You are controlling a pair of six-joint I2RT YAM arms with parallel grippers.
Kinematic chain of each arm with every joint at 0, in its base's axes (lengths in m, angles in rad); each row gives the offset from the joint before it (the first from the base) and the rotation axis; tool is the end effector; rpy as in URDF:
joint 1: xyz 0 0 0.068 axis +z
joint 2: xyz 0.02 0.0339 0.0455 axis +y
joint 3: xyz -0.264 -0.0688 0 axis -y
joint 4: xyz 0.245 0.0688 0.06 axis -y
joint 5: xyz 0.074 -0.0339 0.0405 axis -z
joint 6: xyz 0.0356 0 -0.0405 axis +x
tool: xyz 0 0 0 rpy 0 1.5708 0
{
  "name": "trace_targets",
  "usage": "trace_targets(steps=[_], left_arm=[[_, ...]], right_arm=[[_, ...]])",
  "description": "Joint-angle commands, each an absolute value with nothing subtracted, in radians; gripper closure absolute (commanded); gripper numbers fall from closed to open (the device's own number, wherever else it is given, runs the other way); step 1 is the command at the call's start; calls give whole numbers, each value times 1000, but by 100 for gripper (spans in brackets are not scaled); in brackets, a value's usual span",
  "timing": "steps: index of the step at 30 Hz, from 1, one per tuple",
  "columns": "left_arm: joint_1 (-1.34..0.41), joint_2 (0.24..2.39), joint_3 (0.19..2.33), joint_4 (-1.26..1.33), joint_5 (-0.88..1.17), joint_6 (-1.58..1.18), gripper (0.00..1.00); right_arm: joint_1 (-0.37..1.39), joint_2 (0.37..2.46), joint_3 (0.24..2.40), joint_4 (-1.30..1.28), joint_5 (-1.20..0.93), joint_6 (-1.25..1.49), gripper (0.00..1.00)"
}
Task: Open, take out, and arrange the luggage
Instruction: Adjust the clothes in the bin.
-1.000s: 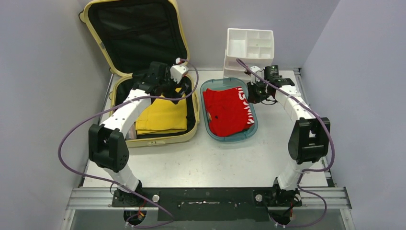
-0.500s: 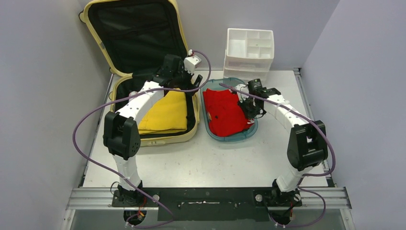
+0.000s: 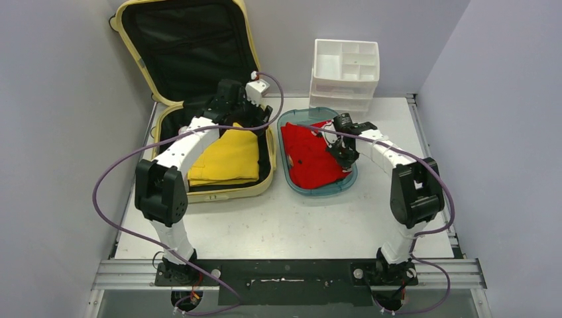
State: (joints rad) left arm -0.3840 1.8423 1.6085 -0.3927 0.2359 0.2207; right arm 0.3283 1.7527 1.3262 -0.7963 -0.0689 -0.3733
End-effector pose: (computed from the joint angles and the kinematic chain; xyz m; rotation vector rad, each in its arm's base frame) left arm 0.3965 -0.1692 0.3058 0.7804 2.0559 -0.3507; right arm 0.3333 0.1161 0.2235 -0.9750 2.6152 0.0851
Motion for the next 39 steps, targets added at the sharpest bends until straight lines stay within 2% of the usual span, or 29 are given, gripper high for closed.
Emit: trace_targets(steps=[1,6,16,20,30,39], left_arm=[[-321,1715,1586,-364,245,204,3],[-254,1659,1549,-370,269,206,3],[-166,1578,1487,-376,302,200,3],[-127,1543,1459,-398,313,210,3],[28,1406,1304,-420,327,262,3],[89,1333,1187,-412,327,270,3]], right_arm=[[352,1839,1302,-846,-3,-386,100],[377,1804,1333,-888,-3,-381,100],[423,1792,1723,-1008,-52,-346,99],[437,1836,1808,-895,-127,-286,100],[455,2028,1825,-514,-289,-176,100],[480,2281,1830,-354,-151,-55,100]])
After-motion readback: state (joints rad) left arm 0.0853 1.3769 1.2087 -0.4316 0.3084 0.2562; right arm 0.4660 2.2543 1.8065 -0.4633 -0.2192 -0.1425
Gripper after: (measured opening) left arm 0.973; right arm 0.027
